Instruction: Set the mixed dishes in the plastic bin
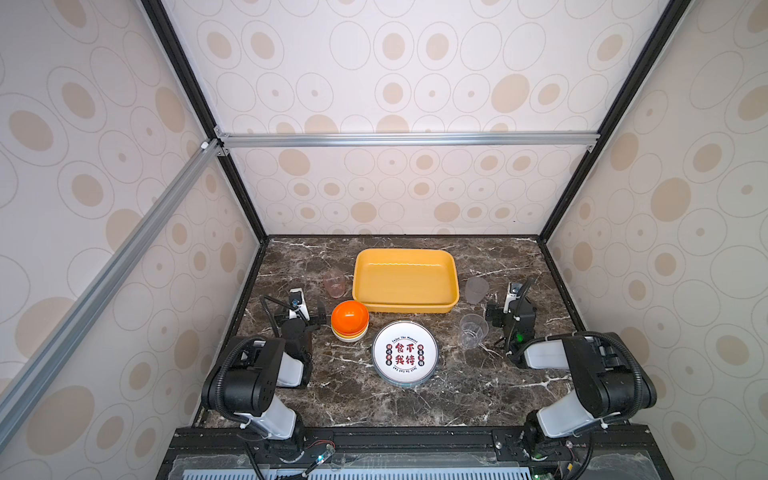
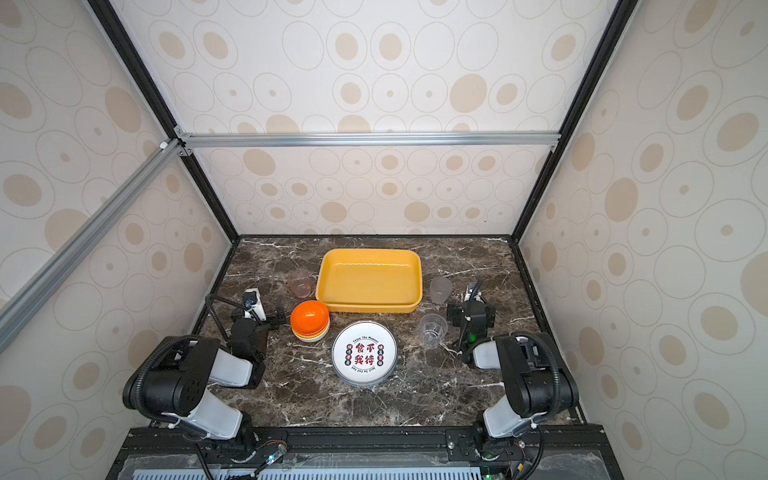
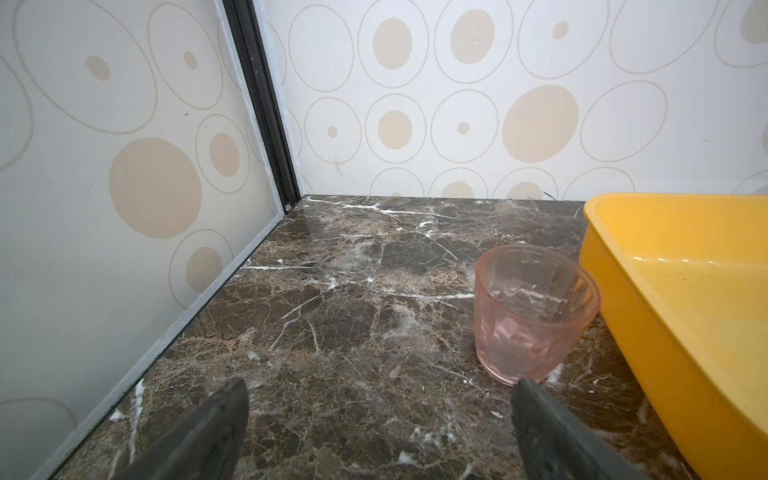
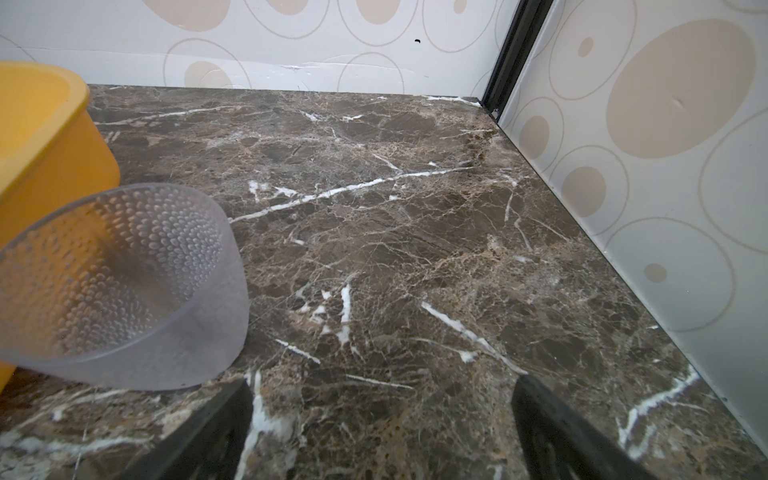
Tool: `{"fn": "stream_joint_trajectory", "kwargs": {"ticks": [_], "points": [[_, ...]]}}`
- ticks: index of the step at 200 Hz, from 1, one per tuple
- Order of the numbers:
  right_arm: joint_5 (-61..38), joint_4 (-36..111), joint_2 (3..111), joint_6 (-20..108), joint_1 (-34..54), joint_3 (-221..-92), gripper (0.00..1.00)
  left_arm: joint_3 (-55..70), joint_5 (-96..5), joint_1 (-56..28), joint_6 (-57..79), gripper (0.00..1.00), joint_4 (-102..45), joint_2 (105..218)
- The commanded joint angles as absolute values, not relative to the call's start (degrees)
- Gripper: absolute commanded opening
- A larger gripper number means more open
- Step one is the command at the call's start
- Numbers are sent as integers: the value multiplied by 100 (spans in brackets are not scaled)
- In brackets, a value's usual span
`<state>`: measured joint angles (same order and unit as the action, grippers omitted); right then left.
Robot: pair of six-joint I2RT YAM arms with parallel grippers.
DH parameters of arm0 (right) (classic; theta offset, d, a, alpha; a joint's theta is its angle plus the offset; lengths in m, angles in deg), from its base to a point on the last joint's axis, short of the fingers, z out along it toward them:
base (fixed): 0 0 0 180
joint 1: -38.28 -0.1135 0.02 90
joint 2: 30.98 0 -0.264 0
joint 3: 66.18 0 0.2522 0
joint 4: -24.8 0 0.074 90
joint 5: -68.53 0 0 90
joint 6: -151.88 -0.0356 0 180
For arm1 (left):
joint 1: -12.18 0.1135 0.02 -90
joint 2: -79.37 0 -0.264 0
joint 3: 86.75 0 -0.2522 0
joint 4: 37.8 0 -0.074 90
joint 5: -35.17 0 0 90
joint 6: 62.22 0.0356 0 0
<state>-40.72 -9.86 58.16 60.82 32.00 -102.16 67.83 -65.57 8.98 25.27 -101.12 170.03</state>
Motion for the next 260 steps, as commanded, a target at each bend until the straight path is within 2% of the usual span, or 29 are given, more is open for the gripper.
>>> {"fn": "stream_joint_trajectory", "kwargs": {"ticks": [1,84,95,127,155,174,188,198,208,222,240,260], "points": [[-4065,-1005,5746,6065,3233,-10306,100,6666,-6529,944,2663,98,-10174,16981],[-4174,-1135,5710,6082,3235,-10284,100,6682,-6528,940,2656,98,-10190,16968],[-4123,-658,5473,6052,3241,-10395,100,6686,-6638,932,2611,98,-10127,16854],[-4234,914,4608,5970,3236,-10924,100,6106,-7023,933,2501,98,-8425,16047],[-3983,1956,3863,5298,3242,-11345,100,5487,-7445,929,1965,98,-7009,15549],[-3912,3052,3398,4374,3257,-11809,100,4926,-7726,945,1163,98,-5687,15234],[-3382,4109,3184,3728,3358,-12258,100,4467,-7792,931,374,98,-4680,15058],[-3058,4602,3113,3333,3406,-12474,100,4218,-7444,942,-26,98,-4229,14930],[-2622,4774,3068,3031,3460,-12561,100,4077,-7146,944,-453,98,-3785,14801],[-1539,4790,3073,2780,3592,-12645,100,4021,-6585,946,-606,98,-3564,14575],[-345,5285,3286,2904,3592,-13063,84,3970,-5652,943,-539,97,-3226,14214],[220,5897,3433,2958,3512,-13420,74,3883,-4766,936,-732,87,-2612,13813]]}}
